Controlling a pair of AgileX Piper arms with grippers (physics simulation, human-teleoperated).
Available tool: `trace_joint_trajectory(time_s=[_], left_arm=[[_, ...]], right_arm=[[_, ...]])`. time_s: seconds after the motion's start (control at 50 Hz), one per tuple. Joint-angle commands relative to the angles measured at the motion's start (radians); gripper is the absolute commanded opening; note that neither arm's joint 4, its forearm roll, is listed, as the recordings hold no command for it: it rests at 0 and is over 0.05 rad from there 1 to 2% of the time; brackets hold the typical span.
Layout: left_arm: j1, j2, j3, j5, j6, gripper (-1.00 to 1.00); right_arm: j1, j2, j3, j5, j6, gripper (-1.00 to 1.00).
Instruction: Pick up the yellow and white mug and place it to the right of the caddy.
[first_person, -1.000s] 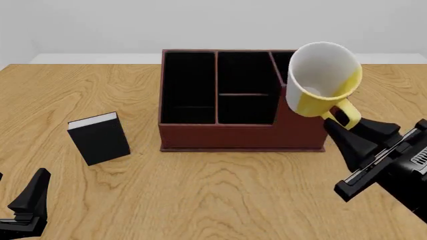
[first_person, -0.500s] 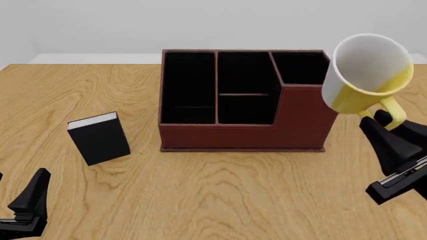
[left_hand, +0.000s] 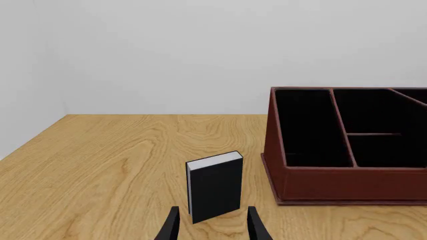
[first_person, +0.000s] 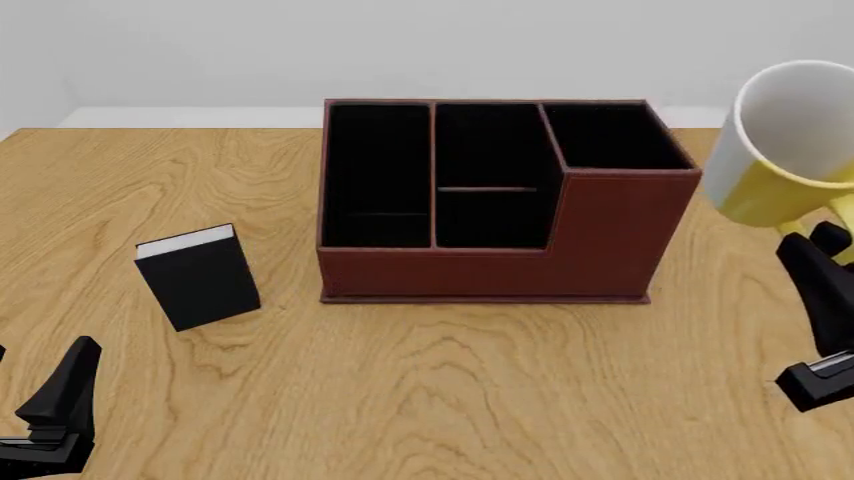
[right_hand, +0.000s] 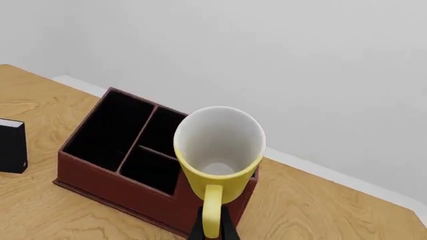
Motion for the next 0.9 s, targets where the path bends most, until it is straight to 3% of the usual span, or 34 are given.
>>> trace_joint_trajectory(time_s=[0.02,0.36,0.9], left_arm=[[0.0,0.0,0.0,0.0,0.0,1.0],[0.0,0.0,0.0,0.0,0.0,1.0],[0.0,0.0,0.0,0.0,0.0,1.0]], right_arm=[[-0.054,-0.036,-0.01,0.034,0.007,-1.0],[-0.137,-0.072,-0.04,0.088,0.006,-1.0],[-0.25,-0.064,-0.025,0.074,0.041,-1.0]])
